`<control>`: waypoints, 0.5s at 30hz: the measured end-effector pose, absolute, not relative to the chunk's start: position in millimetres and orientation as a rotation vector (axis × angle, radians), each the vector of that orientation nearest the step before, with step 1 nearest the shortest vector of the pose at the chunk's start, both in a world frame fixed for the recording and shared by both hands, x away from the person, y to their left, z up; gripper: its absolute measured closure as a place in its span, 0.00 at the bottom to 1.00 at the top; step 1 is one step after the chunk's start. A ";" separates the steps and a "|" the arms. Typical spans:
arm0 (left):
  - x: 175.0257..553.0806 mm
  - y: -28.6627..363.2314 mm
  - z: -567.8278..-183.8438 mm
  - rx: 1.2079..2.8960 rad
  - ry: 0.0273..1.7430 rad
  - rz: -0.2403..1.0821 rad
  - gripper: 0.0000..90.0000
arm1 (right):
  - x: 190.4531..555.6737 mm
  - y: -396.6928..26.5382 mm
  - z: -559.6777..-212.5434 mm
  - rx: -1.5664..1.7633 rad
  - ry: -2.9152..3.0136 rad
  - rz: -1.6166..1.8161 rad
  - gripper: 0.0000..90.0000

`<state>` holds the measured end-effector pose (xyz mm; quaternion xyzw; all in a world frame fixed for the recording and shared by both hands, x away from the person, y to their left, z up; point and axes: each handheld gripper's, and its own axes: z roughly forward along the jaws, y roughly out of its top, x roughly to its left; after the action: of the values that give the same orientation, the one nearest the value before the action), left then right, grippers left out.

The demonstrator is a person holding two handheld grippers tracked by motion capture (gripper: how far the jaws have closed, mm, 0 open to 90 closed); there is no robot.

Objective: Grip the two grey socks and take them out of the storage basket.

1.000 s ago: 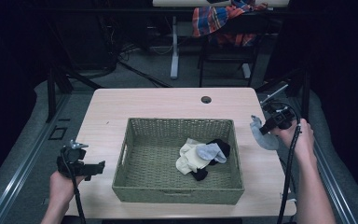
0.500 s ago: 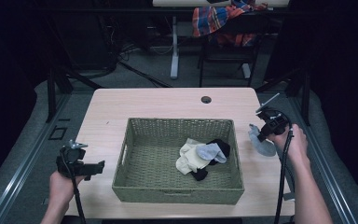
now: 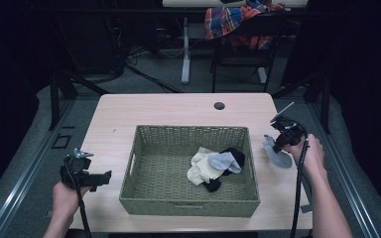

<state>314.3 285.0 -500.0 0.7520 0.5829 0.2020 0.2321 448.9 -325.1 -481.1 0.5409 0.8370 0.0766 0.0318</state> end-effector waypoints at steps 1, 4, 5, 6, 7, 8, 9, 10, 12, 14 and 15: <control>314.3 284.7 -500.2 2.065 1.601 0.558 0.03 | 448.7 -325.0 -482.3 1.673 2.566 0.244 0.95; 314.3 284.6 -500.3 2.064 1.602 0.557 0.03 | 448.5 -325.1 -484.1 1.682 2.560 0.243 0.95; 314.3 284.6 -500.3 2.064 1.602 0.556 0.03 | 449.5 -326.2 -486.0 1.674 2.584 0.231 0.95; 314.3 284.6 -500.3 2.064 1.602 0.556 0.03 | 449.5 -326.2 -486.0 1.674 2.584 0.231 0.95; 314.3 284.6 -500.3 2.064 1.602 0.557 0.03 | 449.3 -325.6 -487.5 1.684 2.572 0.232 0.95; 314.3 284.6 -500.3 2.064 1.601 0.557 0.03 | 450.0 -326.2 -488.3 1.678 2.586 0.223 0.95; 314.3 284.6 -500.3 2.064 1.601 0.557 0.03 | 449.6 -325.7 -489.9 1.689 2.575 0.234 0.95; 314.3 284.6 -500.3 2.064 1.602 0.557 0.03 | 450.2 -326.1 -490.6 1.685 2.586 0.226 0.95; 314.5 284.6 -500.5 2.064 1.602 0.555 0.03 | 450.4 -325.5 -494.2 1.694 2.579 0.220 0.95; 314.4 284.5 -500.4 2.064 1.602 0.555 0.03 | 451.1 -326.3 -497.8 1.706 2.581 0.224 0.95; 314.4 284.6 -500.4 2.065 1.601 0.555 0.03 | 452.2 -327.5 -500.0 1.703 2.602 0.193 0.95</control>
<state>314.4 284.6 -500.4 0.7517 0.5829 0.2022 0.2330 452.2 -327.5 -500.0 0.5465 0.8350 0.0619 0.0131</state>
